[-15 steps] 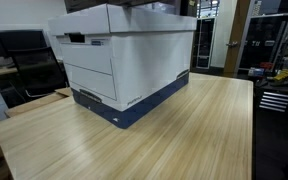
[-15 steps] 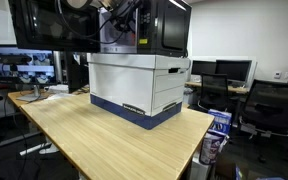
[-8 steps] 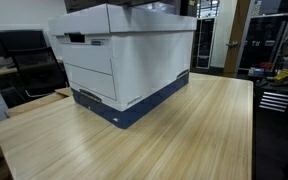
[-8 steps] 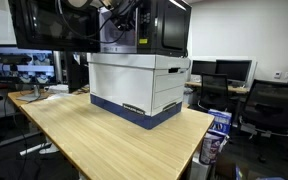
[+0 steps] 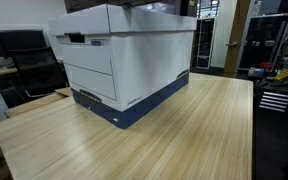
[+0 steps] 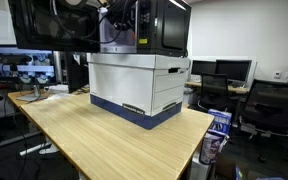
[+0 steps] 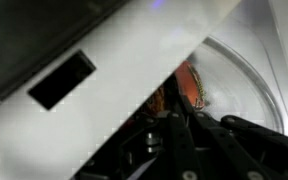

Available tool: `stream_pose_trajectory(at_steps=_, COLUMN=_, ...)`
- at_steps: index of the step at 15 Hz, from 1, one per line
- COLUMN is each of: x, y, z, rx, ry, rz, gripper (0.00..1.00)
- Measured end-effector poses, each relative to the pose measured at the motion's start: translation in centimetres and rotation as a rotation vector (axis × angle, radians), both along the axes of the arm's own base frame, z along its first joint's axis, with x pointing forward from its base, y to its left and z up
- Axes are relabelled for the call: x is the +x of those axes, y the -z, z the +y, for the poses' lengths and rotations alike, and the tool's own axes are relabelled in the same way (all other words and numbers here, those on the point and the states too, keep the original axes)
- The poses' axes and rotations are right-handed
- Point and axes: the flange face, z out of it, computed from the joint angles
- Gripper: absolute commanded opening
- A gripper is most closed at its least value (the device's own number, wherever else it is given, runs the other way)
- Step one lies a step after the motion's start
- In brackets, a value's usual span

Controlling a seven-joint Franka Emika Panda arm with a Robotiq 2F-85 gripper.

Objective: Open the door of the microwave, then remove the bowl from the microwave

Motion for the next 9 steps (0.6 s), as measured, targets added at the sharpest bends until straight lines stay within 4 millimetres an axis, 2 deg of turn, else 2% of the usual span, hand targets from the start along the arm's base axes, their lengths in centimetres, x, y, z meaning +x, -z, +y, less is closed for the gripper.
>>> stream_pose_trajectory(at_steps=2, x=-1.0, y=-0.2, z=0.2, rx=0.004, ry=0.010, rz=0.006, gripper=0.04)
stream_pose_trajectory(at_steps=5, x=-4.3, y=-0.6, z=0.9, rx=0.014, ry=0.024, rz=0.011, gripper=0.05)
stream_pose_trajectory(at_steps=9, x=-7.1, y=-0.5, z=2.3, rx=0.021, ry=0.014, rz=0.026, gripper=0.04)
